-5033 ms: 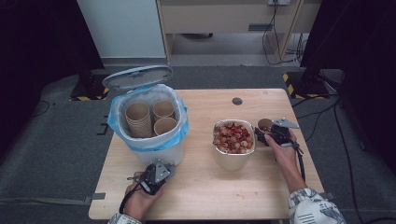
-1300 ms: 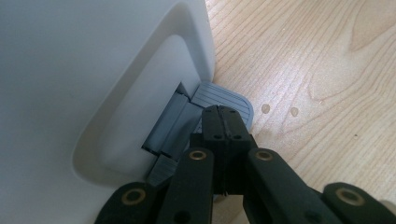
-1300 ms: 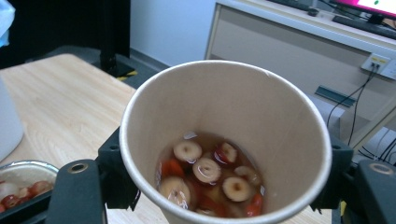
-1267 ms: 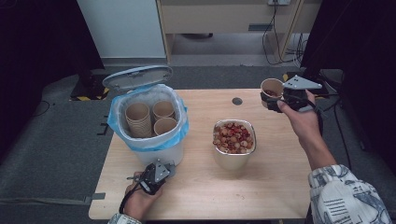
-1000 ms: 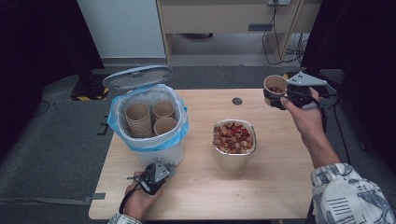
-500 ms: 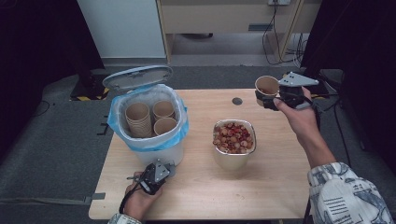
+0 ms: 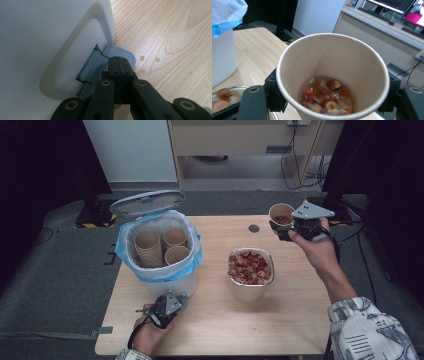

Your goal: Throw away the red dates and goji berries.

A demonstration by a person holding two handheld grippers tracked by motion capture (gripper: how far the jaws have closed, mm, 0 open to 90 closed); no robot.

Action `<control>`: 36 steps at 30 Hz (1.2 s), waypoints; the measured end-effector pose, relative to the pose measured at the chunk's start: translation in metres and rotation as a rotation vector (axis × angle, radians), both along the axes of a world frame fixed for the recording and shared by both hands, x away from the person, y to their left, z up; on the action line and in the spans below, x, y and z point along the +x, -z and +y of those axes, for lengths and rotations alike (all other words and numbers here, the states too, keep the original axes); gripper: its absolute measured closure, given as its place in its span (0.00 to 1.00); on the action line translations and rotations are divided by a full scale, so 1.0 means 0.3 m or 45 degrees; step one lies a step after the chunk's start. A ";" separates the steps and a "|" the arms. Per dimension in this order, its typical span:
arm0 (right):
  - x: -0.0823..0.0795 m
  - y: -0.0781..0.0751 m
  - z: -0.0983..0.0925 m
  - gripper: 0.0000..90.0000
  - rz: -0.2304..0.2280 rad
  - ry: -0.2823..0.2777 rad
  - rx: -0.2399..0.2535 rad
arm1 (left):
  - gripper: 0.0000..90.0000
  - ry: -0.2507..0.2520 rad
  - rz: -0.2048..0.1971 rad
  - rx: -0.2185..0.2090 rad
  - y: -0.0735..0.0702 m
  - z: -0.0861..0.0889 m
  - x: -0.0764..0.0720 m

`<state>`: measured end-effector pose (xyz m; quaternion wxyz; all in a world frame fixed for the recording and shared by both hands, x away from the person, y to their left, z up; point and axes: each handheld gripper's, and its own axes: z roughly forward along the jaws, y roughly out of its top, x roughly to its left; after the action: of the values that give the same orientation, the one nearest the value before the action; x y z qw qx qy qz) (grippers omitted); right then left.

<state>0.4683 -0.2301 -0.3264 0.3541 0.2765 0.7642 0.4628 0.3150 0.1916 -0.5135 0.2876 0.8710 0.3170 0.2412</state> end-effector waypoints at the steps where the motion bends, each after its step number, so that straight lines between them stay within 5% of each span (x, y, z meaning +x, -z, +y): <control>1: -0.002 0.002 0.002 0.32 -0.014 -0.005 -0.006 | 1.00 0.000 0.000 -0.001 0.000 0.000 0.000; 11: -0.017 0.020 0.036 0.33 -0.134 -0.066 -0.158 | 1.00 0.000 0.001 0.000 0.000 0.000 0.000; 19: -0.002 0.029 0.019 0.33 -0.152 -0.041 -0.196 | 1.00 0.000 0.000 -0.003 0.000 0.001 0.001; 26: 0.015 -0.005 0.022 0.33 -0.234 -0.037 -0.255 | 1.00 0.000 0.000 -0.002 0.000 0.001 0.000; 36: -0.010 -0.056 0.058 0.33 -0.354 -0.076 -0.483 | 1.00 -0.003 -0.002 -0.010 0.001 0.000 0.001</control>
<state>0.4654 -0.2127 -0.3097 0.4878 0.1160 0.7891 0.3548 0.3152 0.1916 -0.5138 0.2908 0.8694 0.3187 0.2409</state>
